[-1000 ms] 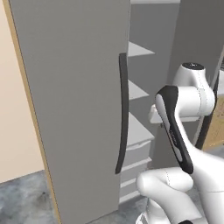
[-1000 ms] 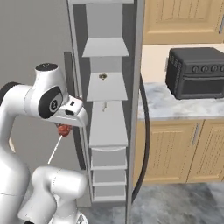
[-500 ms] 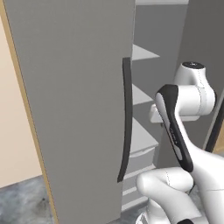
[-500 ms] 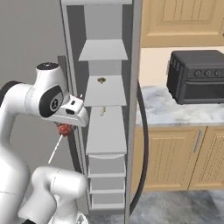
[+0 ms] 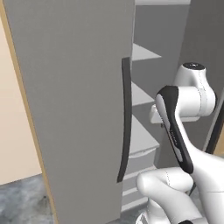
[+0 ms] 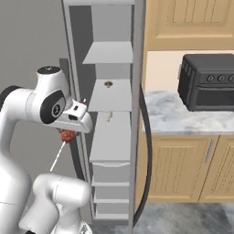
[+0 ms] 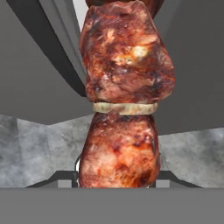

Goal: Store the kebab skewer in the freezer for long-term storage. Close the freezer door after placing the cooked food.

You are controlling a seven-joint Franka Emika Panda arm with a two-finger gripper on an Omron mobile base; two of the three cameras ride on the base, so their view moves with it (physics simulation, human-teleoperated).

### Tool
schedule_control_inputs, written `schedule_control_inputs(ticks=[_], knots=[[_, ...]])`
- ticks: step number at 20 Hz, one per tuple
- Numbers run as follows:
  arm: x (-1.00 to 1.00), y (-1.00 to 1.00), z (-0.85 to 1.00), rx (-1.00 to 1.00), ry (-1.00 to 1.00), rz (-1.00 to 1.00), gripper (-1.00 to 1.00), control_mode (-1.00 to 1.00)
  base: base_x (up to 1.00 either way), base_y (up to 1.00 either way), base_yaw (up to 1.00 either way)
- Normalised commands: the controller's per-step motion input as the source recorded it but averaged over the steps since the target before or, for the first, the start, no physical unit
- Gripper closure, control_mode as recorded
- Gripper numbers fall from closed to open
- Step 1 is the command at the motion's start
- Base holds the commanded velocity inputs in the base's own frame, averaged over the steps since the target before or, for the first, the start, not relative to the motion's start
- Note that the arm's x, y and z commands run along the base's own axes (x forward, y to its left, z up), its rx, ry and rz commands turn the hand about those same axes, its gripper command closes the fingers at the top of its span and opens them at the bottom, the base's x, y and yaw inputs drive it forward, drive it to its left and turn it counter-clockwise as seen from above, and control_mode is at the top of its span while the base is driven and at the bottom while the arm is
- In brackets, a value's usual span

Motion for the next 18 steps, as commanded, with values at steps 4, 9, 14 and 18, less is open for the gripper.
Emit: schedule_control_inputs(ticks=[4,9,14,18], knots=[[0.0,0.0,0.0,0.0,0.0,0.0,1.0,1.0,0.01,-0.49,0.18],[0.0,0.0,0.0,0.0,0.0,0.0,1.0,1.0,0.0,-0.37,0.15],[0.0,0.0,0.0,0.0,0.0,0.0,1.0,1.0,0.0,-0.28,0.15],[0.0,0.0,0.0,0.0,0.0,0.0,1.0,1.0,0.16,-0.11,0.1]])
